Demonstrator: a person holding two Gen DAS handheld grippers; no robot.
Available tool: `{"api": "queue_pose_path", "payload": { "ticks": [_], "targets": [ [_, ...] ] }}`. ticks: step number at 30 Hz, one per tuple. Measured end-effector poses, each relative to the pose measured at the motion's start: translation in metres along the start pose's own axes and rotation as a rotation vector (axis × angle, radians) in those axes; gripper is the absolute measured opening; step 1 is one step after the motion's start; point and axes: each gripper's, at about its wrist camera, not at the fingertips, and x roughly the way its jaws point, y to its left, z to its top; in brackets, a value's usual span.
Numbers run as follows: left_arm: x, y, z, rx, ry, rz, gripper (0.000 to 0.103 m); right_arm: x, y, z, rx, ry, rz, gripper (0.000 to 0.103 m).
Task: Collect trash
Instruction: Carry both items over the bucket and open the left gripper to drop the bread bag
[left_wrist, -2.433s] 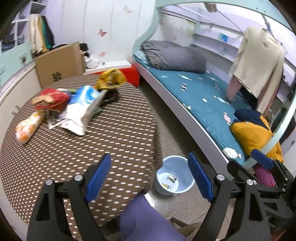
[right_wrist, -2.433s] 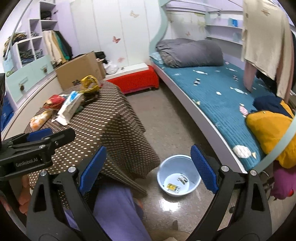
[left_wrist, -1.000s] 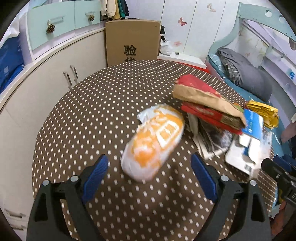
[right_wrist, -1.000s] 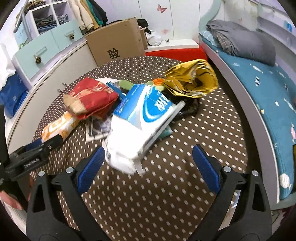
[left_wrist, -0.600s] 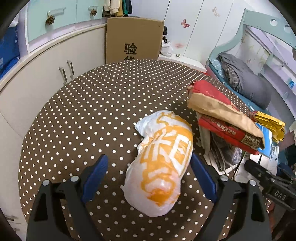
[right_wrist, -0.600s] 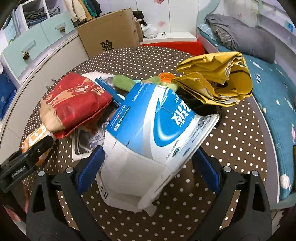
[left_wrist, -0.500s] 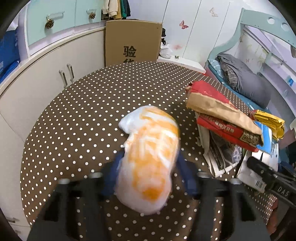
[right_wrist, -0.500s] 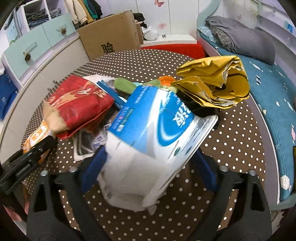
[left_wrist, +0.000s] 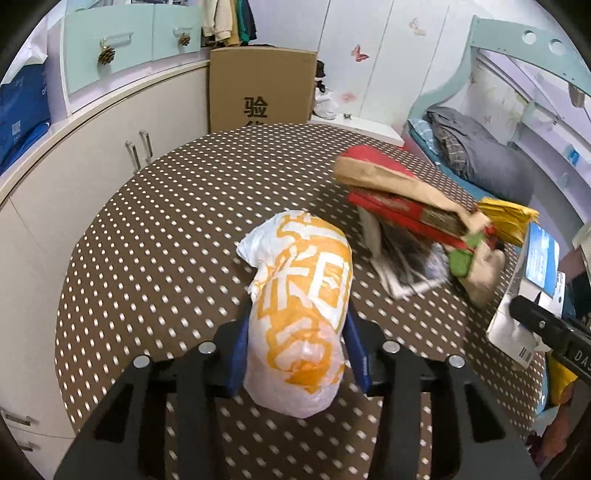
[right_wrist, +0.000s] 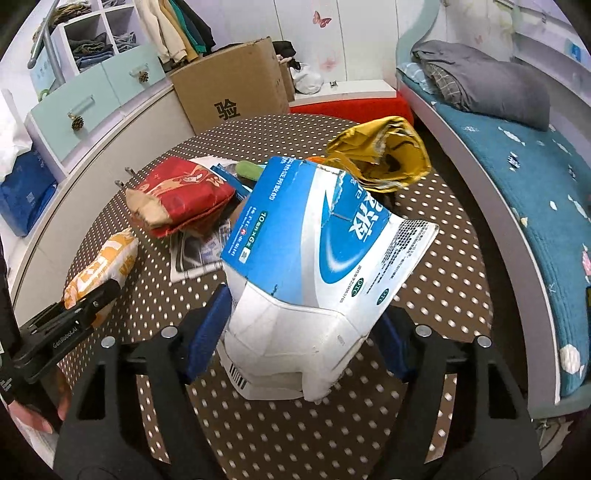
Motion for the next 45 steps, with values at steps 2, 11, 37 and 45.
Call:
{"api": "queue_pose_path", "payload": {
  "ticks": [2, 11, 37, 45],
  "targets": [
    [-0.004, -0.007, -0.005, 0.008, -0.001, -0.011, 0.045, -0.006, -0.003, -0.004, 0.003, -0.004, 0.002, 0.072],
    [-0.025, -0.057, -0.028, 0.071, -0.001, -0.075, 0.045, -0.036, -0.031, -0.026, 0.025, -0.025, -0.014, 0.072],
    [-0.03, -0.248, -0.073, 0.368, 0.063, -0.26, 0.045, -0.109, -0.174, -0.08, 0.238, -0.115, -0.198, 0.072],
    [-0.02, -0.306, -0.087, 0.468, 0.099, -0.307, 0.045, -0.12, -0.22, -0.098, 0.321, -0.108, -0.262, 0.072]
  ]
}}
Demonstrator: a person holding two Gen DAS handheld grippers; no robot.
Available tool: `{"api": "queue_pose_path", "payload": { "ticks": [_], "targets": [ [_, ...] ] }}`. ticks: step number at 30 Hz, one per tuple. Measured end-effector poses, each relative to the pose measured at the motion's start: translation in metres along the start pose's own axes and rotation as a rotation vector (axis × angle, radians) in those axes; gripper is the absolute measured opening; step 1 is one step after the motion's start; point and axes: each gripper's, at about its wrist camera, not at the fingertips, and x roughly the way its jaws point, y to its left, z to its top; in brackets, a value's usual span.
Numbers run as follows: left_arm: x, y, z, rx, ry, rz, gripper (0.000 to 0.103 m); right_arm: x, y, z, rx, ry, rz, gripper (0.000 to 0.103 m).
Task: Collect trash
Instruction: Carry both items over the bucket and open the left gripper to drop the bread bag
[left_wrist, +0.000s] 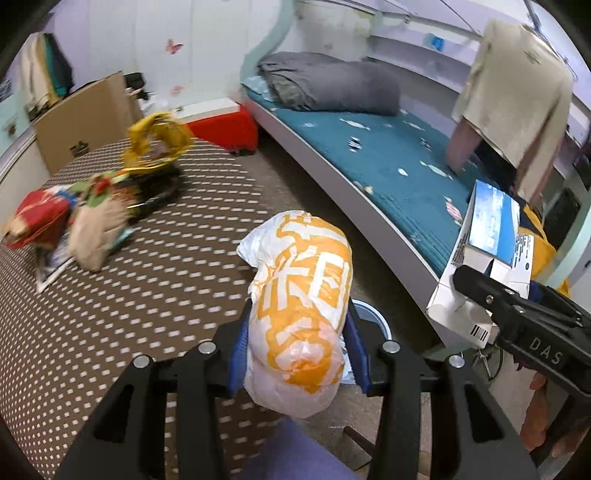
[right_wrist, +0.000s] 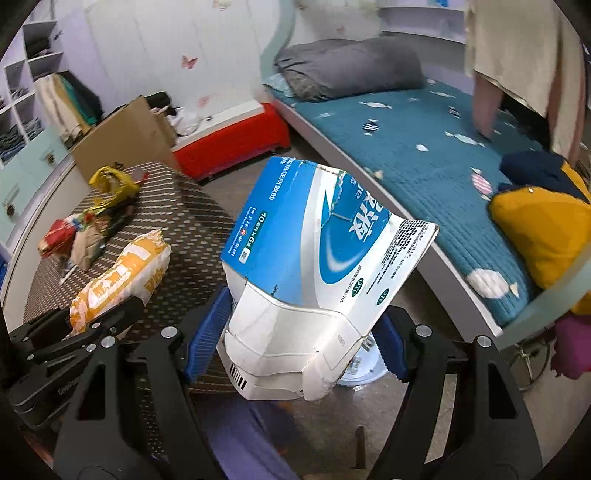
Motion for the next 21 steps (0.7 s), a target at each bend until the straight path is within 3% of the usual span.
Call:
{"api": "queue_pose_path", "payload": {
  "ticks": [21],
  "targets": [
    [0.107, -0.129, -0.002, 0.229, 0.212, -0.074, 0.045, 0.036, -0.122, -0.033, 0.218, 0.128, -0.173, 0.072]
  ]
}}
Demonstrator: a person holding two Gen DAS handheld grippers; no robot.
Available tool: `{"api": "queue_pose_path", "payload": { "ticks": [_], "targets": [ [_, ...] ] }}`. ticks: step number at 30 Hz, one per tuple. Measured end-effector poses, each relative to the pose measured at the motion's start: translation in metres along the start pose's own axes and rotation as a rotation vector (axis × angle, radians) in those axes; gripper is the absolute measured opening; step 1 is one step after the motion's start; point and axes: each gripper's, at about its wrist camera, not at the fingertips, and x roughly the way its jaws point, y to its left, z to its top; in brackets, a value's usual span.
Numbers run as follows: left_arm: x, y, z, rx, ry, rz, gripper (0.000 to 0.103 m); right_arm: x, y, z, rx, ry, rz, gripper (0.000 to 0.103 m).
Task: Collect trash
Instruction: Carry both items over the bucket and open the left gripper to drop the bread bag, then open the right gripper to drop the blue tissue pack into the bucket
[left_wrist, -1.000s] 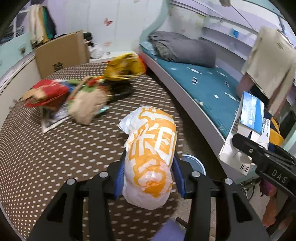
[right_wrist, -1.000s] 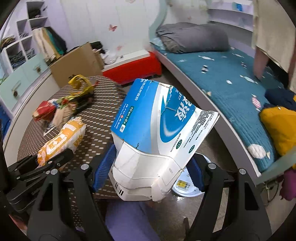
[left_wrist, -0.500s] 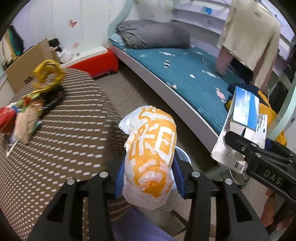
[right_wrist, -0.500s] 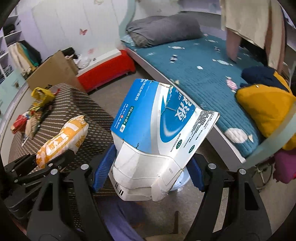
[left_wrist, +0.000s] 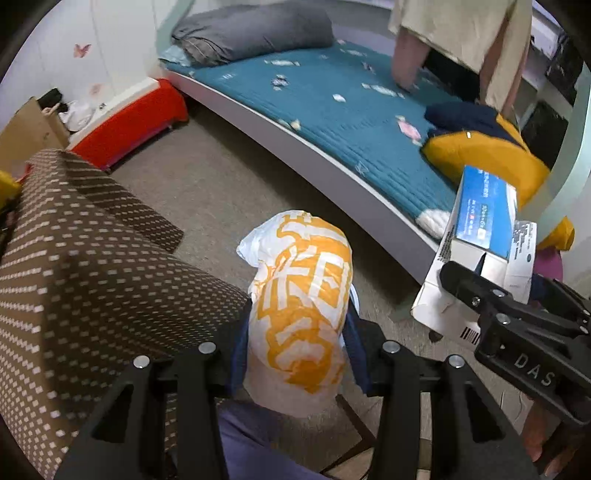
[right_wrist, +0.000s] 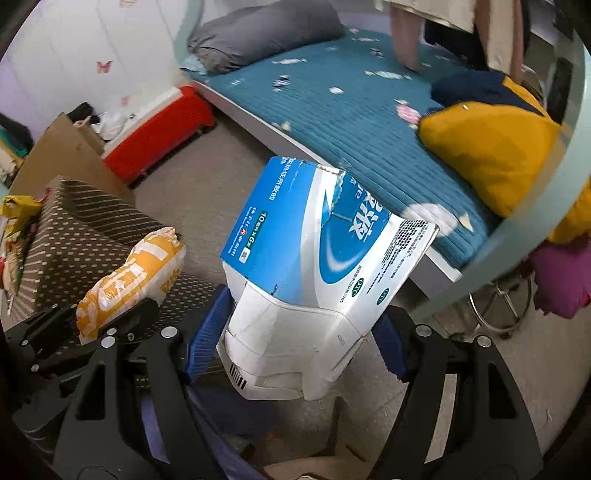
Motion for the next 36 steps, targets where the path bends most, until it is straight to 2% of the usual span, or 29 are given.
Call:
{"api": "queue_pose_path", "payload": {
  "ticks": [13, 16, 18, 24, 36],
  "targets": [
    [0.069, -0.025, 0.008, 0.054, 0.137, 0.011, 0.046, 0.04, -0.038, -0.008, 0.075, 0.097, -0.081, 0.072],
    [0.074, -0.026, 0.013, 0.04, 0.112, 0.021, 0.073, 0.045, -0.041, -0.009, 0.083, 0.11, -0.093, 0.072],
    [0.074, -0.024, 0.014, 0.033, 0.092, 0.015, 0.073, 0.047, -0.042, -0.009, 0.089, 0.113, -0.096, 0.072],
    [0.08, 0.0, 0.012, -0.011, 0.111, 0.036, 0.073, 0.058, -0.033, -0.007, 0.069, 0.134, -0.093, 0.072],
    [0.063, 0.056, 0.009, -0.115, 0.091, 0.091, 0.073, 0.079, 0.015, 0.015, -0.034, 0.15, -0.011, 0.073]
  ]
}}
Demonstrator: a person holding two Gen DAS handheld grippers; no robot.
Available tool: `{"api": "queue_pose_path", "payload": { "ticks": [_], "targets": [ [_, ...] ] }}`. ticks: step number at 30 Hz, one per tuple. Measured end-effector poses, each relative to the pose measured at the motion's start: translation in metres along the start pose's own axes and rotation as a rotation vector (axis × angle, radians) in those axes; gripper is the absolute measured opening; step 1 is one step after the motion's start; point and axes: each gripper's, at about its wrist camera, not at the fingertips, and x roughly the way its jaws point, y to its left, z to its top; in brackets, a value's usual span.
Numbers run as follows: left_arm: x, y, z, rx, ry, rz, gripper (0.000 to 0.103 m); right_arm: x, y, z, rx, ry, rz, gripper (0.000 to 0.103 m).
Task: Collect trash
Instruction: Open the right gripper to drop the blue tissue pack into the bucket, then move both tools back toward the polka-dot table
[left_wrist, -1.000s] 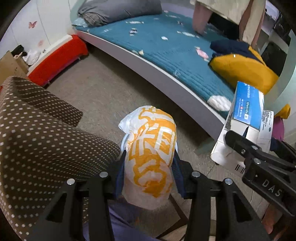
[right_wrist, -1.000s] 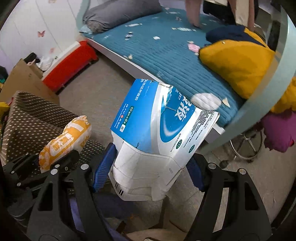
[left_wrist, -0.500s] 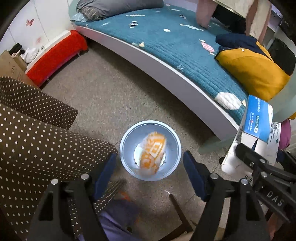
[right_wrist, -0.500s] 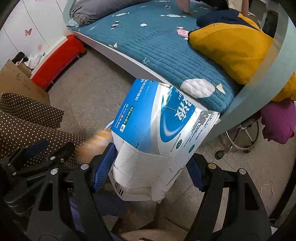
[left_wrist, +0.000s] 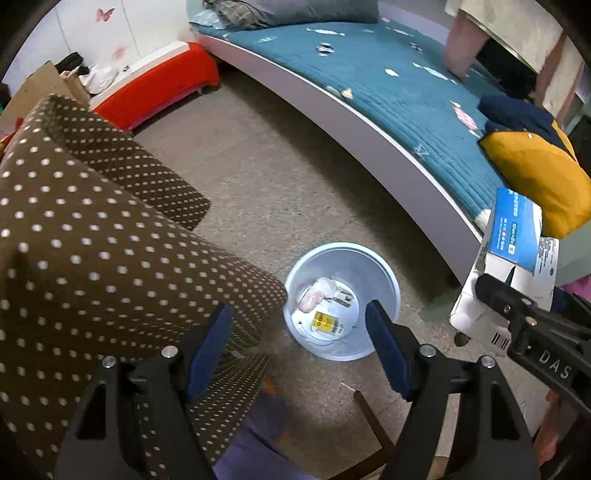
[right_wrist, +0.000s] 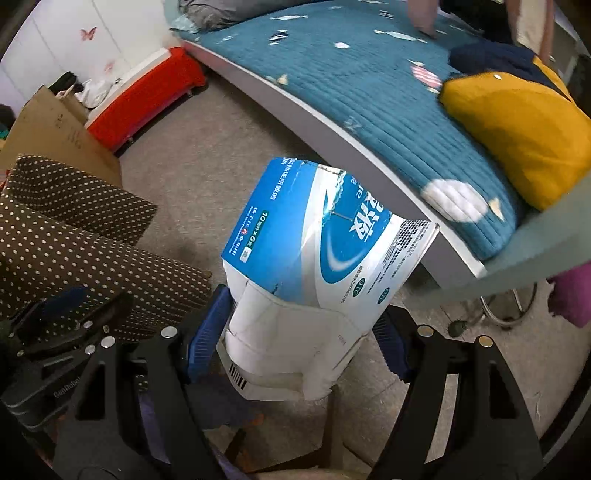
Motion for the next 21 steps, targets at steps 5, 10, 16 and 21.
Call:
{"api": "queue_pose_path", "payload": {
  "ticks": [5, 10, 16, 21],
  "targets": [
    [-0.005, 0.01, 0.001, -0.022, -0.01, 0.004, 0.073, -0.002, 0.015, 0.01, -0.045, -0.015, 0.015, 0.083],
    [-0.008, 0.013, 0.0, -0.027, -0.013, 0.001, 0.073, -0.002, 0.019, 0.011, -0.072, -0.02, -0.004, 0.09],
    [-0.011, 0.013, -0.002, -0.027, -0.017, -0.005, 0.073, 0.001, 0.018, 0.002, -0.076, 0.009, -0.015, 0.09],
    [-0.014, 0.01, -0.005, -0.021, -0.026, 0.001, 0.073, 0.001, 0.015, -0.01, -0.071, 0.025, -0.021, 0.09]
  ]
}}
